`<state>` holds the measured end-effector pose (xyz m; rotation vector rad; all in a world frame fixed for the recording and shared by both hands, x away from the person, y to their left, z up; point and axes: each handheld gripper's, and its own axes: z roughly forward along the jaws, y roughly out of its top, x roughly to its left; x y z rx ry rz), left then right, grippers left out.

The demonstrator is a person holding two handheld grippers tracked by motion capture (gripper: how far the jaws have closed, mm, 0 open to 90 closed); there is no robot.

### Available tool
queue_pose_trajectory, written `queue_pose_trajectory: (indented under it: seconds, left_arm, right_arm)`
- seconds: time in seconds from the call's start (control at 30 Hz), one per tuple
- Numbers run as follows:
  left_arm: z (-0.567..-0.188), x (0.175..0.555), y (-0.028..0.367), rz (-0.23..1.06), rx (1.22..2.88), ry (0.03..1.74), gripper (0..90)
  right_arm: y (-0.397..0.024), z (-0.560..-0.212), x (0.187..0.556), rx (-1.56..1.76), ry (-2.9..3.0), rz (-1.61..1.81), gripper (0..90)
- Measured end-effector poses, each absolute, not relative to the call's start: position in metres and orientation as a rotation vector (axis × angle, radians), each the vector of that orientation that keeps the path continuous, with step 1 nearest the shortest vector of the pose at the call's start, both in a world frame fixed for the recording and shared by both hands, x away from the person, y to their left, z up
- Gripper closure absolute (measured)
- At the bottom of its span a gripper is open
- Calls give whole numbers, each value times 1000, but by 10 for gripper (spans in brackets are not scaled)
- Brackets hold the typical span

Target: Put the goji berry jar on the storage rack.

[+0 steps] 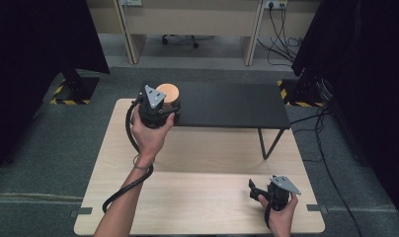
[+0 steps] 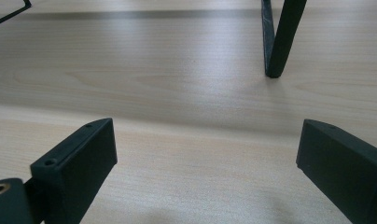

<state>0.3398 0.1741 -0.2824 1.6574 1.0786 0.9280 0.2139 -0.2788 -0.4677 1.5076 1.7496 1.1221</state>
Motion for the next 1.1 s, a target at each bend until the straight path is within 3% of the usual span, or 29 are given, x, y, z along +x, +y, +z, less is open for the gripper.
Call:
queue_pose_trajectory:
  seconds: [0.37,1.1]
  left_arm:
    - [-284,362,184,809,1626,1152,256]
    - [-287,368,184,818,1617,1148,256]
  right_arm:
    - [-279,-468,214,1508,1750,1123,50]
    - [-277,-468,214,1499,1758,1118,51]
